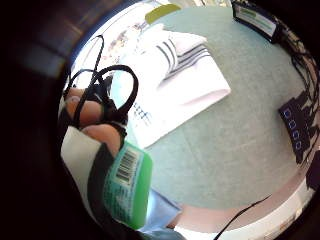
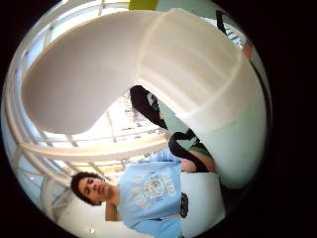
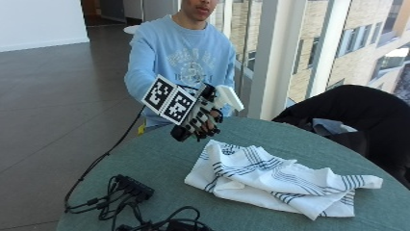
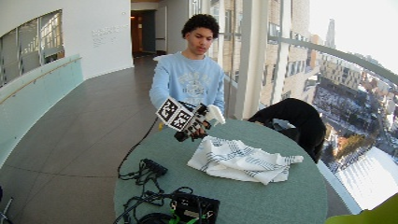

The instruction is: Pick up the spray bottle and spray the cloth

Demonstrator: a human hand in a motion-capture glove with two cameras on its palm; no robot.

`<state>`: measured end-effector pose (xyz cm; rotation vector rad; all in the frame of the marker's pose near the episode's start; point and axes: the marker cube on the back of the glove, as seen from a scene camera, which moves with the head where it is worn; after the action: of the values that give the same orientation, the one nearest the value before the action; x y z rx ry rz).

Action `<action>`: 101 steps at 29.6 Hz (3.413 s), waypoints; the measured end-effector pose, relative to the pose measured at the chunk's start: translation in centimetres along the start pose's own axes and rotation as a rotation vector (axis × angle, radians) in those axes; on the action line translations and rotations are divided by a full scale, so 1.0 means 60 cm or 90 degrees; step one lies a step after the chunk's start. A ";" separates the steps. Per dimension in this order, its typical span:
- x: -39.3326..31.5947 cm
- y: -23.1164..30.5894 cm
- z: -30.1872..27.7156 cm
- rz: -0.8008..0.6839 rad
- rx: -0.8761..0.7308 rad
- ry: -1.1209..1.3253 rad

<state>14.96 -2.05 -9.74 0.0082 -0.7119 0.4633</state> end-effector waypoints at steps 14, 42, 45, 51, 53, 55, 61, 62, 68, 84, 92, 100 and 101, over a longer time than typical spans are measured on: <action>-0.189 -0.035 0.195 -0.261 0.048 -0.191; -0.208 -0.130 0.449 -0.321 0.003 -0.283; -0.206 -0.129 0.456 -0.325 0.001 -0.286; -0.200 -0.131 0.458 -0.326 0.006 -0.295; -0.199 -0.130 0.457 -0.326 0.008 -0.297; -0.198 -0.128 0.457 -0.325 0.009 -0.297; -0.199 -0.107 0.446 -0.330 0.000 -0.278; -0.200 -0.101 0.442 -0.330 0.000 -0.270; -0.192 -0.028 0.384 -0.328 0.020 -0.168; -0.004 0.216 0.184 -0.266 0.098 0.134; 0.067 0.287 0.145 -0.228 0.145 0.258; 0.086 0.299 0.146 -0.217 0.146 0.276; 0.087 0.299 0.146 -0.216 0.145 0.275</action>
<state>5.51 14.78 -2.42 0.2330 -0.2217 0.2047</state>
